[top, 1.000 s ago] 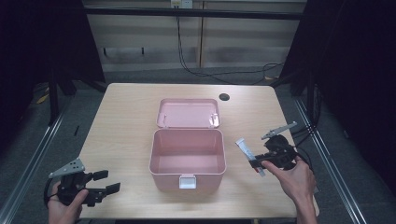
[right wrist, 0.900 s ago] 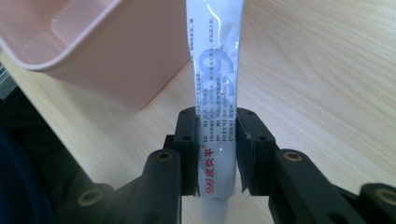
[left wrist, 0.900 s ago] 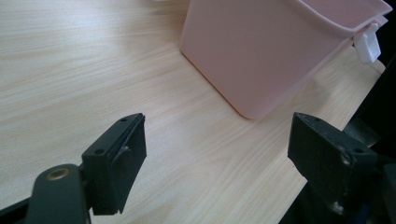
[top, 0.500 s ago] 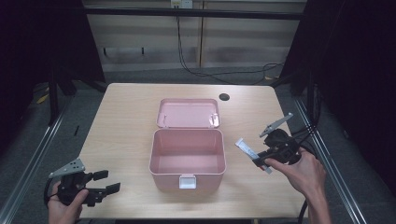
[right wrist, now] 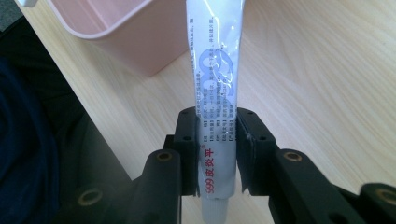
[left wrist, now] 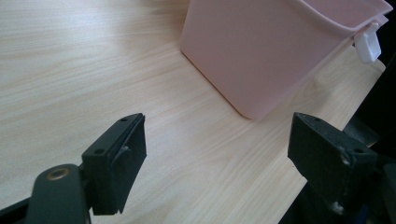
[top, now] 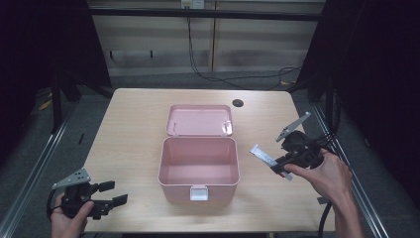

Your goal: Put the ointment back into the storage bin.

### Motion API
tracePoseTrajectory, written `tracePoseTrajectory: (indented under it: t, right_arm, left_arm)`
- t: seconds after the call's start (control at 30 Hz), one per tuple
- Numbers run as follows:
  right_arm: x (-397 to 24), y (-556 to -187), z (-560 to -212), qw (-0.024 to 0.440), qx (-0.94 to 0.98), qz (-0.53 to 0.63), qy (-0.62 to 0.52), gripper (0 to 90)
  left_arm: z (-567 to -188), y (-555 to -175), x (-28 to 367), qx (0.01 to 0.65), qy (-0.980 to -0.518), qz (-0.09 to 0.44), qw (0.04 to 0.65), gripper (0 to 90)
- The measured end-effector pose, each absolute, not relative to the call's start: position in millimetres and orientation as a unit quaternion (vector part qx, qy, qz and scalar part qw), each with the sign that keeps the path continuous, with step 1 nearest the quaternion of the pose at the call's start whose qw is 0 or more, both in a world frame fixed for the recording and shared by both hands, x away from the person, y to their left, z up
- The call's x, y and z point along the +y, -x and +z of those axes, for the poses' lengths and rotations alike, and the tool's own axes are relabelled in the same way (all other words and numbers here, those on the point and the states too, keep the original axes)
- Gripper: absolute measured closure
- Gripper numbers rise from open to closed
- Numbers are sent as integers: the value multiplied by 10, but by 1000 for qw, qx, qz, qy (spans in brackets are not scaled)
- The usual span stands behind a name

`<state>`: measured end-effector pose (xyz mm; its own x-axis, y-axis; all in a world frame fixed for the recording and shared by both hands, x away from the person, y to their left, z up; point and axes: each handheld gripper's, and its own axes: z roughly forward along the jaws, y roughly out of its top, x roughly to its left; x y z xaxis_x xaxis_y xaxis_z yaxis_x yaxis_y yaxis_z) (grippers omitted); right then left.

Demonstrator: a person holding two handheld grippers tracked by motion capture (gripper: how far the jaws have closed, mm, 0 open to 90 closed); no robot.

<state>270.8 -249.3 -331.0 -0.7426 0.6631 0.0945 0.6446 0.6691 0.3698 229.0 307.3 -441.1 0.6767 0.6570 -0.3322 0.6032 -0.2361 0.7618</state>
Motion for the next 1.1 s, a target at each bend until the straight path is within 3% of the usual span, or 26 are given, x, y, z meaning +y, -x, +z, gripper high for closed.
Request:
tracePoseTrajectory:
  t: [1.1]
  right_arm:
    - [-1991, -3062, -3024, 37, 935, 208, -284, 715]
  left_arm:
    - [-4409, -2290, 3078, 401, -785, 28, 472, 193]
